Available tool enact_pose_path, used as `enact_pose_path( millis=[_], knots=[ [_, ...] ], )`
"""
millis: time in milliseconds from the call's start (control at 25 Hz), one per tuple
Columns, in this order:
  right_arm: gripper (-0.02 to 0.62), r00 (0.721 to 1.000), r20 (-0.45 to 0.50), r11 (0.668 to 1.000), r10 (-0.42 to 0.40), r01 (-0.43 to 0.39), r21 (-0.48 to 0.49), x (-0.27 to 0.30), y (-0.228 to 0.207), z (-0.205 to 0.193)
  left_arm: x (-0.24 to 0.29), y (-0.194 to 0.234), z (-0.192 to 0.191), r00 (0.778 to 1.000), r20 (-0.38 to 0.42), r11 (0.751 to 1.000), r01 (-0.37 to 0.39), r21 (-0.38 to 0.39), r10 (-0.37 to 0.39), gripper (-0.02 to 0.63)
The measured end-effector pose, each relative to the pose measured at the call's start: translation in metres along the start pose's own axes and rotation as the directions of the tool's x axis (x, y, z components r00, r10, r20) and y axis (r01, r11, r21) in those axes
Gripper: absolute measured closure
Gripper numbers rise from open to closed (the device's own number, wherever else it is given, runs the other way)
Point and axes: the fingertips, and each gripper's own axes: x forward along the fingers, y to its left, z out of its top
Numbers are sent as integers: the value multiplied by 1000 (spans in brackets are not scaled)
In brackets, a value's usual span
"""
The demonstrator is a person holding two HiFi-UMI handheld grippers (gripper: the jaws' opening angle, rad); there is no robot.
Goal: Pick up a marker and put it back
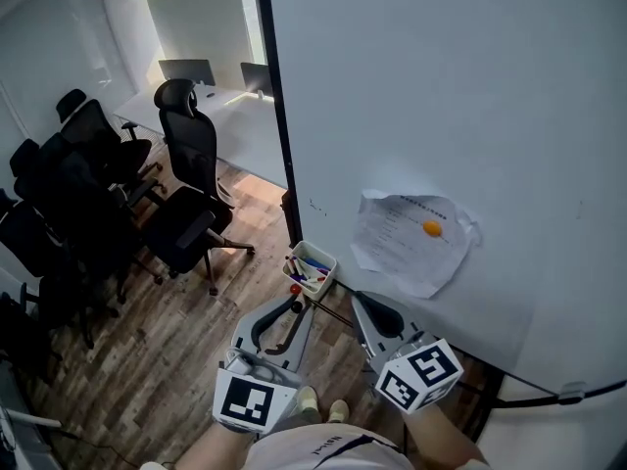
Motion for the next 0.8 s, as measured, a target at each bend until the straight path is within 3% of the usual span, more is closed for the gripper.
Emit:
enact_pose_path(
  millis=[160, 480, 800],
  knots=[
    [592, 1000, 7, 1000, 11, -11, -28, -6, 9, 12, -11, 0, 22, 999, 36, 994, 21, -108, -17, 522],
    [592, 1000, 21, 997, 8, -7, -71, -16, 23, 32, -23, 3, 46, 995, 55, 966, 97, -240, -87, 522],
    [592, 999, 41, 997, -6, 9, -72, -23, 25, 37, -22, 1, 51, 991, 72, 954, 128, -270, -113, 522]
  ],
)
